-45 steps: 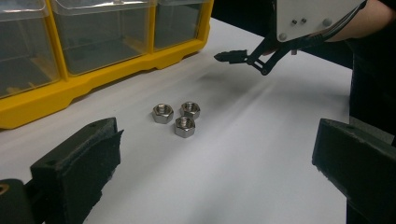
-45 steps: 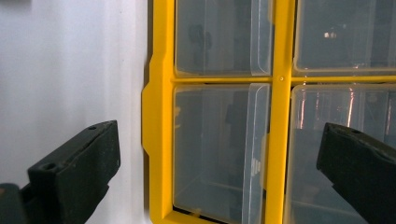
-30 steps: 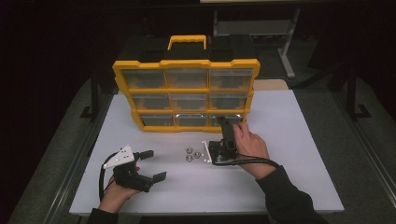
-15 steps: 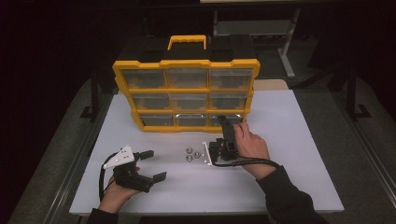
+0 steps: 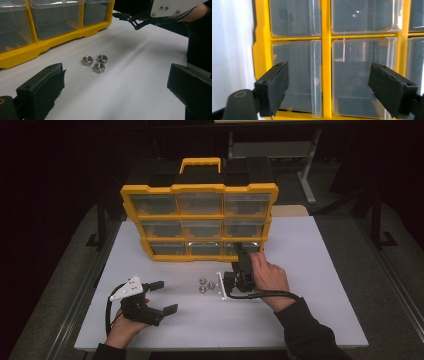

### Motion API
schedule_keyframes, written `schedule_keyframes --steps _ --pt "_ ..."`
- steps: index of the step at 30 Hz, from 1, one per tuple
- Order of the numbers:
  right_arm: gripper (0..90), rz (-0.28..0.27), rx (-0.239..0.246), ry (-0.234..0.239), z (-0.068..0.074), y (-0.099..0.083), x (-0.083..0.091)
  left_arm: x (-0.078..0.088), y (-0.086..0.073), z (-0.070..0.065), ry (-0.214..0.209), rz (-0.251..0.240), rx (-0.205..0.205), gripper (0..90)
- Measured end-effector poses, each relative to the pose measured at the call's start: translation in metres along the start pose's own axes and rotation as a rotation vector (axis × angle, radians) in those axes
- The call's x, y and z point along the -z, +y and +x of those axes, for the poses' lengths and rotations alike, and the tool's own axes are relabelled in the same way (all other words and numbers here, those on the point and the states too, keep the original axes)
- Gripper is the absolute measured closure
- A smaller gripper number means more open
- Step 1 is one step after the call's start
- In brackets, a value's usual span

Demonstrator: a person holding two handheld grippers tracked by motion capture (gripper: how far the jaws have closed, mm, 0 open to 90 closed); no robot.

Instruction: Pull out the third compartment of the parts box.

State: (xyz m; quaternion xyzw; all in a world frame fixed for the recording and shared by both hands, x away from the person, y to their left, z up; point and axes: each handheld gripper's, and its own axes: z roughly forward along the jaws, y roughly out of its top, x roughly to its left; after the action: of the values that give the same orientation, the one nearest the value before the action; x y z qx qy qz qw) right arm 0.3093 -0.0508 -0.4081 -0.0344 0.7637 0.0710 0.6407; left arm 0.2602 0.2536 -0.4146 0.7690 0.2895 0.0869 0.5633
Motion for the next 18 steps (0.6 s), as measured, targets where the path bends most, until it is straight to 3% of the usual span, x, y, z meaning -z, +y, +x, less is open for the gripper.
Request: schedule_keyframes --steps 18 --pt "36.0 0.038 -0.012 -0.098 -0.0093 -0.0005 0.0032 -0.0018 -0.0005 0.0 -0.002 0.009 -0.007 0.5"
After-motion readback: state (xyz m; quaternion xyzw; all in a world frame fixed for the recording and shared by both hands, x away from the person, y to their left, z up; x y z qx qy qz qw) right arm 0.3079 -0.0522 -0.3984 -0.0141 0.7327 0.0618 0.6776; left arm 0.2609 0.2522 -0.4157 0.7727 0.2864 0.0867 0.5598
